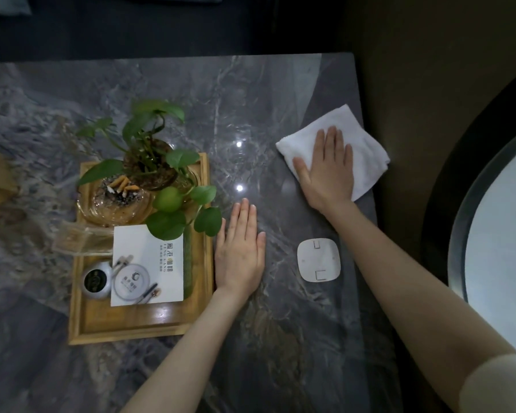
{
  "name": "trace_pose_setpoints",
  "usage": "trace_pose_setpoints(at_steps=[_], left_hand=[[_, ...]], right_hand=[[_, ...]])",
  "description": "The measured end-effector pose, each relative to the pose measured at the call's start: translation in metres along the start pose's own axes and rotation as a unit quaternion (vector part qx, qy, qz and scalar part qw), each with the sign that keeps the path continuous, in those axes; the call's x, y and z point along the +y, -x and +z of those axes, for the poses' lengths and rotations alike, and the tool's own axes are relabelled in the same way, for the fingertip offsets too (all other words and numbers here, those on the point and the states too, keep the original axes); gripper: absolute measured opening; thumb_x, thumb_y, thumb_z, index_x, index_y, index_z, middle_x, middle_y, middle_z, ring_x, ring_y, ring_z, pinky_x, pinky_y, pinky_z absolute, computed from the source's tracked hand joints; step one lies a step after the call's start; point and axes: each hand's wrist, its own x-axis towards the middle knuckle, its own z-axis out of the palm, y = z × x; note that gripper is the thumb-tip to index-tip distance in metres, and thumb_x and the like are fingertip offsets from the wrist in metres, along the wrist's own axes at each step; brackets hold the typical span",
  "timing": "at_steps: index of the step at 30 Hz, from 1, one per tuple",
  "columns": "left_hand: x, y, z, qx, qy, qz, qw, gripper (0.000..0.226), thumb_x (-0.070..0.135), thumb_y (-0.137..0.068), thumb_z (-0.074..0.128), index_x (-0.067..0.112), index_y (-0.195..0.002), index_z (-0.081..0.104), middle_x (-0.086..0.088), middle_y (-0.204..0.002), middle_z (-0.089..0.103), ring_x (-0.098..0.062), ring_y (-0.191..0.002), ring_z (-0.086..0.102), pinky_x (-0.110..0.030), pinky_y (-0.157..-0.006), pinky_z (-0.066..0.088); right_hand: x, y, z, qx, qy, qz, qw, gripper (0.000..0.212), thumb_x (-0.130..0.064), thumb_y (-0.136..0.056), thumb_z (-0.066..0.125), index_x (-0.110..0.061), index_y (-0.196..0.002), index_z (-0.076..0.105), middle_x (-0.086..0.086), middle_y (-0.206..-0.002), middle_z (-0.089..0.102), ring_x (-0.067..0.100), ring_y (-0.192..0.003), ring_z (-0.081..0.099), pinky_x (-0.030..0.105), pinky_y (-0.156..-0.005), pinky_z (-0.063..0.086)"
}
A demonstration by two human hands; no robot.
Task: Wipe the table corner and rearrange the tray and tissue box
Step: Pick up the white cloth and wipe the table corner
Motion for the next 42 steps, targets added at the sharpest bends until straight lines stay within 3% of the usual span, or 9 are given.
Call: trace_pose_setpoints(at_steps=[5,8,13,18,21,27,32,37,42], left_hand=[[0.001,0.000,-0.001,0.002,-0.001,0.000,1.000,0.053,0.031,-0.093,0.024,0.006,-0.138,0.034,-0.009,-0.148,0.035,-0.020,-0.138,0.027,-0.029,-0.111,0.002],[0.001,0.001,-0.001,0.007,0.017,0.003,1.000,0.056,0.034,-0.093,0.017,0.007,-0.141,0.028,-0.008,-0.151,0.028,-0.015,-0.140,0.016,-0.026,-0.111,-0.004],[0.002,0.002,-0.001,0.018,0.018,-0.013,1.000,0.063,0.037,-0.091,0.014,0.002,-0.142,0.020,-0.014,-0.153,0.021,-0.022,-0.142,0.017,-0.024,-0.110,-0.008],[0.001,0.002,0.002,0.018,0.017,-0.023,0.999,0.065,0.038,-0.090,0.012,-0.001,-0.141,0.021,-0.015,-0.153,0.021,-0.025,-0.142,0.018,-0.028,-0.112,-0.003],[0.000,0.002,0.003,0.018,0.015,-0.022,0.999,0.066,0.040,-0.089,0.009,0.001,-0.142,0.018,-0.013,-0.154,0.017,-0.022,-0.143,0.013,-0.029,-0.112,-0.003],[0.000,0.003,0.004,0.005,0.031,-0.022,0.999,0.067,0.042,-0.089,0.005,0.005,-0.144,0.011,-0.009,-0.156,0.010,-0.015,-0.142,0.002,-0.032,-0.115,-0.002],[-0.002,0.004,0.002,-0.012,0.030,-0.022,0.999,0.067,0.043,-0.087,0.002,0.007,-0.144,0.006,-0.007,-0.156,0.005,-0.014,-0.142,-0.002,-0.030,-0.113,-0.004],[-0.003,0.005,0.000,-0.032,0.029,-0.020,0.999,0.071,0.046,-0.084,-0.005,0.010,-0.145,0.000,-0.004,-0.157,-0.005,-0.014,-0.143,-0.008,-0.030,-0.112,-0.009],[0.000,0.002,-0.012,-0.066,0.077,-0.032,0.994,0.064,0.045,-0.092,0.002,0.010,-0.145,0.003,-0.004,-0.157,-0.003,-0.014,-0.144,-0.006,-0.031,-0.113,-0.007]], right_hand=[[-0.018,0.016,0.000,-0.012,-0.005,-0.002,1.000,0.077,-0.055,-0.092,0.024,-0.005,-0.145,-0.001,0.017,-0.156,-0.003,0.026,-0.145,-0.005,0.040,-0.117,-0.005],[-0.030,0.031,0.005,-0.025,-0.005,-0.031,0.999,0.076,-0.054,-0.092,0.024,-0.006,-0.145,-0.002,0.016,-0.157,-0.003,0.026,-0.144,-0.006,0.040,-0.117,-0.006],[-0.039,0.055,0.013,-0.045,0.015,-0.115,0.992,0.079,-0.058,-0.086,0.015,-0.007,-0.145,0.001,0.016,-0.157,0.000,0.027,-0.145,-0.004,0.039,-0.116,-0.006],[-0.024,0.072,0.013,-0.058,0.036,-0.193,0.979,0.070,-0.047,-0.089,0.015,-0.005,-0.144,0.014,0.017,-0.154,0.016,0.028,-0.144,0.012,0.037,-0.115,0.001],[-0.017,0.081,0.010,-0.049,0.035,-0.185,0.981,0.064,-0.041,-0.090,0.018,-0.005,-0.143,0.020,0.015,-0.152,0.025,0.027,-0.141,0.023,0.038,-0.113,0.010],[0.009,0.088,-0.001,-0.049,0.023,-0.155,0.986,0.066,-0.044,-0.087,0.006,-0.015,-0.146,0.010,0.004,-0.157,0.013,0.017,-0.144,0.010,0.032,-0.114,0.002],[0.034,0.074,-0.013,-0.050,-0.008,-0.095,0.994,0.054,-0.030,-0.098,0.030,-0.014,-0.146,0.011,0.005,-0.157,0.012,0.017,-0.145,0.008,0.033,-0.116,0.005],[0.022,0.076,-0.020,-0.035,-0.153,-0.029,0.987,0.048,-0.032,-0.099,0.028,-0.015,-0.143,0.024,0.003,-0.155,0.022,0.014,-0.143,0.013,0.032,-0.116,0.003],[0.010,0.097,-0.022,-0.106,-0.142,-0.059,0.982,0.049,-0.034,-0.100,0.024,-0.016,-0.145,0.017,0.002,-0.157,0.014,0.012,-0.144,0.006,0.032,-0.116,-0.003]])
